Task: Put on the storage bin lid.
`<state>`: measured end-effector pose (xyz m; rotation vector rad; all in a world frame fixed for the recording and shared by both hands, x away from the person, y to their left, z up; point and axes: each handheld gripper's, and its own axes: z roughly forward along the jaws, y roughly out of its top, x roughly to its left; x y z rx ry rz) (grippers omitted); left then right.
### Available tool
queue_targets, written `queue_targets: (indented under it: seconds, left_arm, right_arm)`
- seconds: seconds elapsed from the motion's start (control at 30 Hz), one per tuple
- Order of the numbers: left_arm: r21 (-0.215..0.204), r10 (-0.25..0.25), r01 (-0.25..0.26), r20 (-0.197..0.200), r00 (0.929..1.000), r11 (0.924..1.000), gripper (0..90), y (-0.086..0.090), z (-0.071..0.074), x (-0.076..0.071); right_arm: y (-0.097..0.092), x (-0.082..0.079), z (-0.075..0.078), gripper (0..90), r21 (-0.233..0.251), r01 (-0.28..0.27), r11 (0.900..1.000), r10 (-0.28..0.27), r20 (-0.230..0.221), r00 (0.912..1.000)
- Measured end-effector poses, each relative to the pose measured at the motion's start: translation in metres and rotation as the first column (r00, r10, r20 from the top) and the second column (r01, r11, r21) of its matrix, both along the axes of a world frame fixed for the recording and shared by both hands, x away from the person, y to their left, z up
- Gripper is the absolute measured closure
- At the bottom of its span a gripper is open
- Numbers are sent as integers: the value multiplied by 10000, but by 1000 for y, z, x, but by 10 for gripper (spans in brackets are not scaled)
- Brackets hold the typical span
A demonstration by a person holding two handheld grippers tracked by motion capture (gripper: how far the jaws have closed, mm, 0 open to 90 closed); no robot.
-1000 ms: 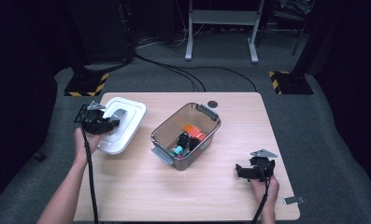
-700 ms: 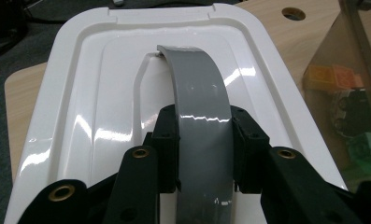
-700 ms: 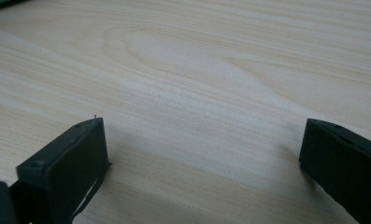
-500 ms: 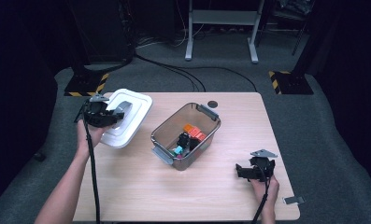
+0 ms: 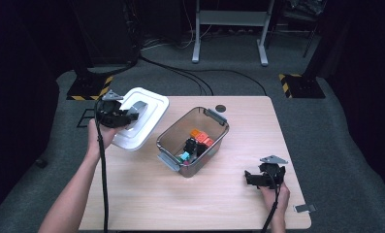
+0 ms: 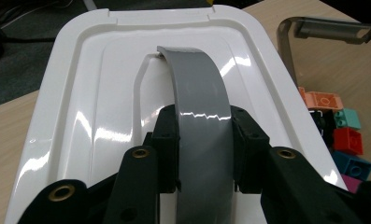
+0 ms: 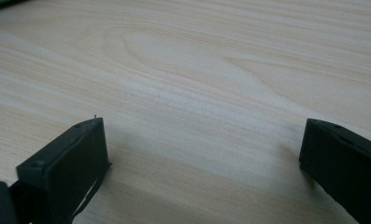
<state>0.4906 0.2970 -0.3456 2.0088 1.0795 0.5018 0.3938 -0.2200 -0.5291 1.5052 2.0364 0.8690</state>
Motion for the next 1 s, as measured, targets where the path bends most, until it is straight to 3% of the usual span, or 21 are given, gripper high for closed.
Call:
queue_targets:
  seconds: [0.2, 0.5, 1.0]
  left_arm:
    - [-192, -353, 355, 91, 9993, 9992, 675, -17, 8, 0]
    - [-162, -1017, 1016, -72, 9948, 9947, 675, -43, 14, 0]
    - [-325, -1741, 1728, -420, 9838, 9844, 675, -90, 3, -1]
  right_arm:
    - [0, 0, 0, 2, 4, 3, 10000, -3, 0, 10000]
    - [0, 0, 0, 2, -1, 5, 10000, -5, 3, 10000]
    - [0, 0, 0, 2, -4, 4, 10000, -4, 0, 10000]
